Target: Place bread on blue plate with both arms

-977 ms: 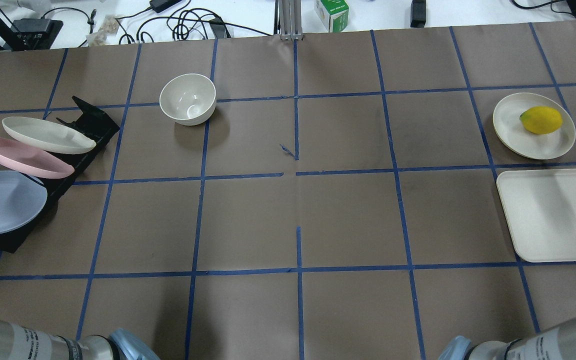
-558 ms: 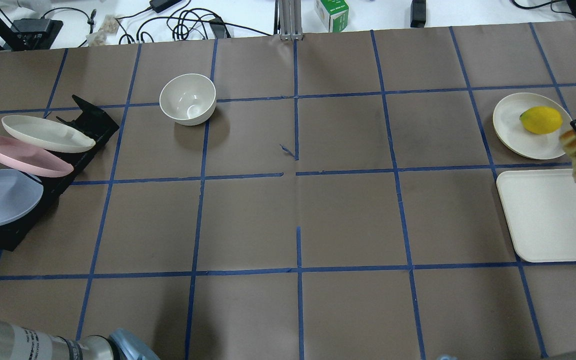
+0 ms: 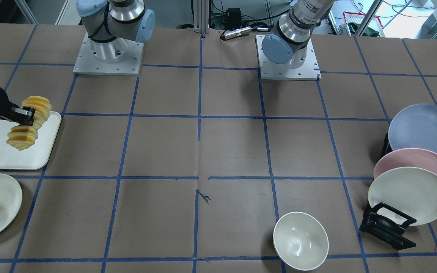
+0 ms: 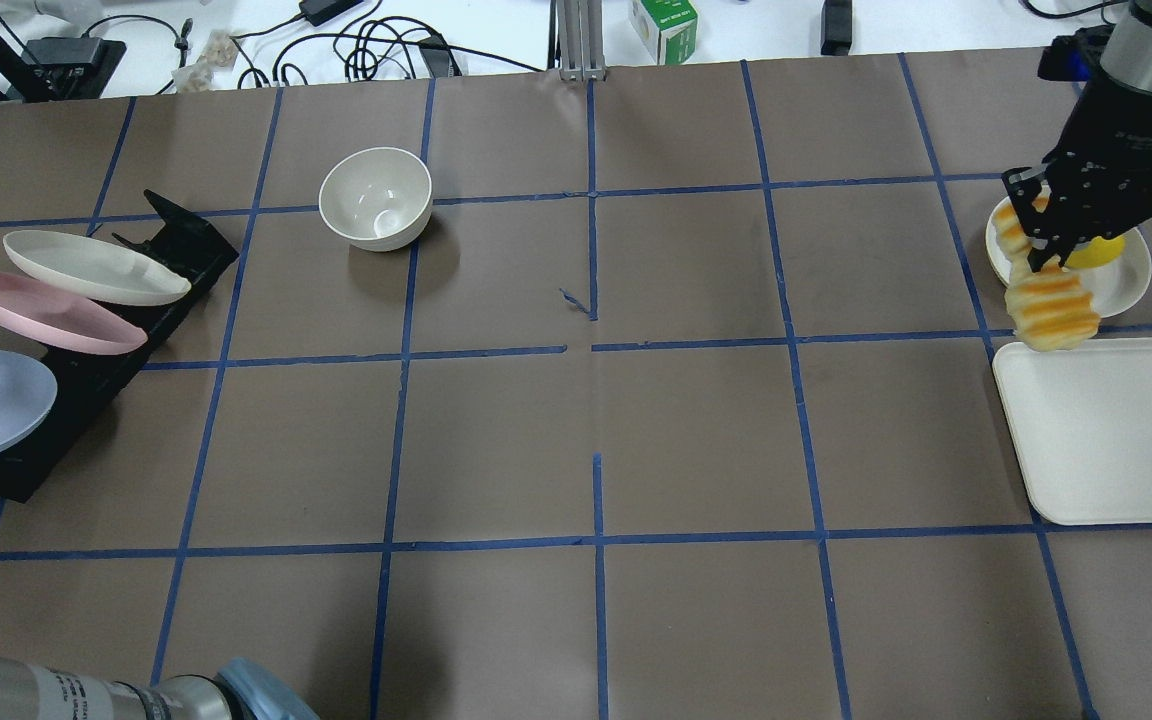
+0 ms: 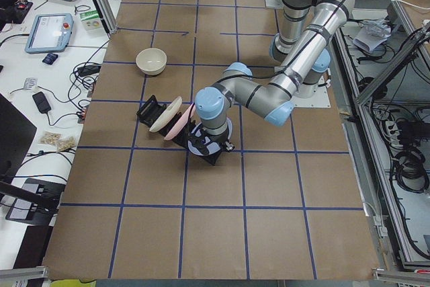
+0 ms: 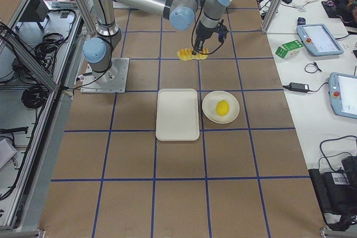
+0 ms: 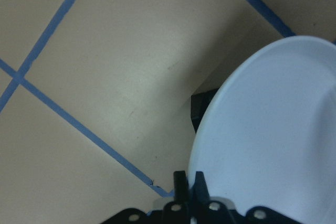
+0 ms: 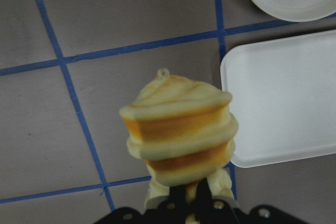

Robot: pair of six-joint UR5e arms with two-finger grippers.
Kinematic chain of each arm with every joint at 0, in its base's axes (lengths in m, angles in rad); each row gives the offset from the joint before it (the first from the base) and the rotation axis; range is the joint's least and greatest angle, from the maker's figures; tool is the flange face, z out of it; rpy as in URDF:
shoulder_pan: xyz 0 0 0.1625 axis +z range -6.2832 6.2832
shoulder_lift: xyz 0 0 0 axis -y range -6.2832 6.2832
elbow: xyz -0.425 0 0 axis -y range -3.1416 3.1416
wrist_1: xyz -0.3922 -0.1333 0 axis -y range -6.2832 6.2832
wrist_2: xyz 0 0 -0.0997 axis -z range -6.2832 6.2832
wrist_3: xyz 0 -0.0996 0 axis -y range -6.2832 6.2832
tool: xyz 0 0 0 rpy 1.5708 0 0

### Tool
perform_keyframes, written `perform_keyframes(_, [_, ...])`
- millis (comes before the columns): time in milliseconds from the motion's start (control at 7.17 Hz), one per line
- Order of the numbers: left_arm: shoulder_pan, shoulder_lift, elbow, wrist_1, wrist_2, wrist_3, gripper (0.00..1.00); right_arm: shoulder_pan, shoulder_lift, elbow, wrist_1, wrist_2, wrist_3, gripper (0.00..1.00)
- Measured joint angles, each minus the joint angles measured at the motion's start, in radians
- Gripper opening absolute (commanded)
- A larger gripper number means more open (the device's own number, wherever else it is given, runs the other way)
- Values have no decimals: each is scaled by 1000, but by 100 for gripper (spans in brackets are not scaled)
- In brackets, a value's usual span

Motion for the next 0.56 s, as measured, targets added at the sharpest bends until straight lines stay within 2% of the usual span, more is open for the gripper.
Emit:
perform_keyframes(419, [1, 159, 56, -289, 29, 44, 0, 111, 5, -36, 15, 52, 174, 0])
perform_keyframes(558, [-23, 214, 47, -376, -4, 11, 0, 161, 14, -56, 16, 56, 244, 0])
